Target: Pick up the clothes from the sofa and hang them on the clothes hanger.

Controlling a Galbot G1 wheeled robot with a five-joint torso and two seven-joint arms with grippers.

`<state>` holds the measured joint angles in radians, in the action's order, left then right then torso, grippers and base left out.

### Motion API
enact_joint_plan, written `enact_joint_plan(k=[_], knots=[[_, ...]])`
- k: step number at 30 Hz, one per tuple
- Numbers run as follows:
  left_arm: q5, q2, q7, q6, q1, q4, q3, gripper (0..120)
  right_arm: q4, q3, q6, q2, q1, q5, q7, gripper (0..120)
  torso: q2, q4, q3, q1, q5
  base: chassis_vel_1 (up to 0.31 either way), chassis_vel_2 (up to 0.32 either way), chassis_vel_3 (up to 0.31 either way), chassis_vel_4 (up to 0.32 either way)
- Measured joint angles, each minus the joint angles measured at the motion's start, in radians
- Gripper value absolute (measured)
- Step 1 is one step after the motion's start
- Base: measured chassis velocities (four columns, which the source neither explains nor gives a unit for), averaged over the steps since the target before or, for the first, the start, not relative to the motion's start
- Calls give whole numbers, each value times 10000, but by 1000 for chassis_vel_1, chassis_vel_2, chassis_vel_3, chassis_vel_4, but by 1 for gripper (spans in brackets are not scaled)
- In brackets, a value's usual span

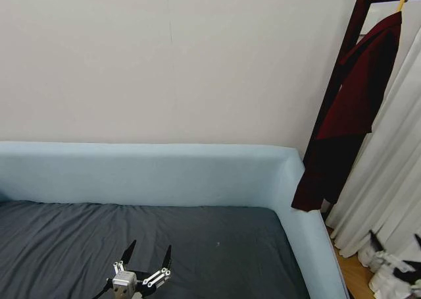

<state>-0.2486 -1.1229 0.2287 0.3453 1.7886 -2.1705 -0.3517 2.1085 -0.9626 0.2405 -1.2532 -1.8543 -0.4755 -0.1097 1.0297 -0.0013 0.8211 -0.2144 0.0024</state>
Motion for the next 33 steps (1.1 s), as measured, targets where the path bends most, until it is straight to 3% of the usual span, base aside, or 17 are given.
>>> enact_joint_plan(k=[11,33], knots=[[0,0,0,0,0,0,1,100,-877,888,1830,-1221,-197,1312,-386,100,-1,-2,0,0,1,0,0,0,0],[0,0,0,0,0,0,0,100,-831,1246,1787,-1108,-111,1878,-91,100,-1,-1,1,-1,2,0,0,0,0]])
